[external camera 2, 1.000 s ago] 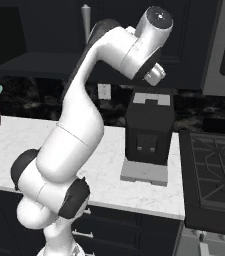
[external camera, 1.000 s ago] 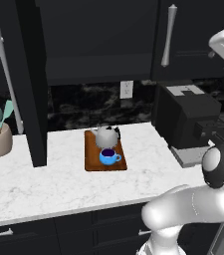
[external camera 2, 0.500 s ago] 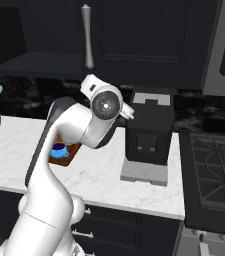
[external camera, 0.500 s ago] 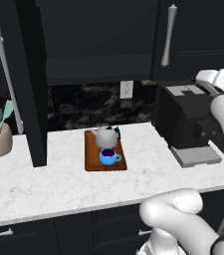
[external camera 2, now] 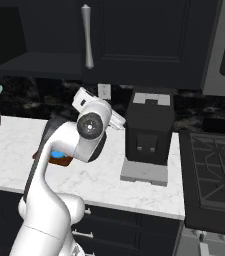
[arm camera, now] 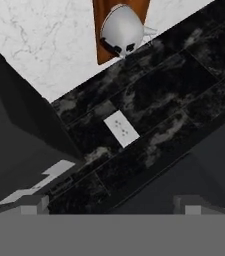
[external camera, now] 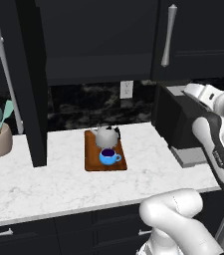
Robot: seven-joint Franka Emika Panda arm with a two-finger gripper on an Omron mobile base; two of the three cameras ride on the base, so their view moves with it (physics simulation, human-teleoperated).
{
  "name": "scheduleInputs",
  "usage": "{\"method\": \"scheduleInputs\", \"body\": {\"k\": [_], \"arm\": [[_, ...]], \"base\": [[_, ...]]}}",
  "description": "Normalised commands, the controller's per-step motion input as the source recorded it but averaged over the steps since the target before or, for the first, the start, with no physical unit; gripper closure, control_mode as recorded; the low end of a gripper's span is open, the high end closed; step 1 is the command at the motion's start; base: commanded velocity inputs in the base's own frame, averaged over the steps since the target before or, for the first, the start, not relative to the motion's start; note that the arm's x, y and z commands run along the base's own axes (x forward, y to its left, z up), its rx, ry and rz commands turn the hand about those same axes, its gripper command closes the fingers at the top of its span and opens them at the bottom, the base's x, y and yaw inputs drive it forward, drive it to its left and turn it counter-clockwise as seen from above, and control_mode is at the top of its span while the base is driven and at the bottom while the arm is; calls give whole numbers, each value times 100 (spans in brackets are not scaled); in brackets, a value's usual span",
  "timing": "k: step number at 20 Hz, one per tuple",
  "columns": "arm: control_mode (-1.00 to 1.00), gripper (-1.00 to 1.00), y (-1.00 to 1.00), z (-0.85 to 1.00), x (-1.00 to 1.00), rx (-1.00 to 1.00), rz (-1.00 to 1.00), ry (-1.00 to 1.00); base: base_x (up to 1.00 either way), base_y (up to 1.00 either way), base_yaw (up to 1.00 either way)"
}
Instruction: Pick the kettle from the counter and place it on the tray. Then pick the mug from the cabinet and place it on the tray. Then close the cabinet doors.
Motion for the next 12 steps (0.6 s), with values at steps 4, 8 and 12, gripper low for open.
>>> {"method": "scheduleInputs", "body": {"k": [4, 8, 12], "arm": [[-100, -100, 15, -28, 0, -8, 0, 1], [-100, -100, 49, -19, -27, -23, -6, -10], [-100, -100, 76, 4, -46, -33, -27, -30]], "base": [[0, 0, 0], [0, 0, 0], [0, 0, 0]]}}
